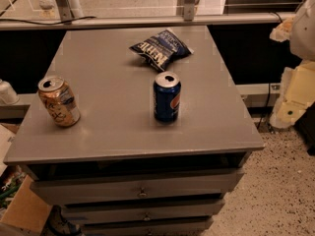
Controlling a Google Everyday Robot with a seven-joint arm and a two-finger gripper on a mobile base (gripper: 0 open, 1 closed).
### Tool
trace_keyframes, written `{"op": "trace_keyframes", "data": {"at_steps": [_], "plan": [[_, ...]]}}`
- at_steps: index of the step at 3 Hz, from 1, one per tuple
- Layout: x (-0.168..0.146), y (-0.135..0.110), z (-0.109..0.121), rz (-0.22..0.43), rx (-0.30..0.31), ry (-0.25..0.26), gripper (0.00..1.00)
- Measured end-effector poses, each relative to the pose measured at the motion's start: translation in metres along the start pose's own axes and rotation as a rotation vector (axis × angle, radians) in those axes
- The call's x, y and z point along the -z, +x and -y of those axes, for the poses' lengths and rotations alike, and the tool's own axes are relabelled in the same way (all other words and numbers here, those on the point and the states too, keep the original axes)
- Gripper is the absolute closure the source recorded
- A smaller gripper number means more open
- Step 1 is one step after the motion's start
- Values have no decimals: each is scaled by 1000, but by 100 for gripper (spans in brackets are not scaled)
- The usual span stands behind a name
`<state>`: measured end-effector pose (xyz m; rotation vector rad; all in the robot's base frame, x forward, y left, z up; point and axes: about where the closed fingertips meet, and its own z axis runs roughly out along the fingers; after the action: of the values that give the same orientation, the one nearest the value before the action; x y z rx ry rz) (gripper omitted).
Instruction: Pick orange can
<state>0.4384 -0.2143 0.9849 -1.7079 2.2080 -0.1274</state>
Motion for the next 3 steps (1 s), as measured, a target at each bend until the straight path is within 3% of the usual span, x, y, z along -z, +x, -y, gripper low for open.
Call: {"op": "trace_keyframes", "data": {"at_steps": [2,3], "plan": [[0,-7,6,29,9,-6,0],[-8,-52,18,138,56,-30,0]]}}
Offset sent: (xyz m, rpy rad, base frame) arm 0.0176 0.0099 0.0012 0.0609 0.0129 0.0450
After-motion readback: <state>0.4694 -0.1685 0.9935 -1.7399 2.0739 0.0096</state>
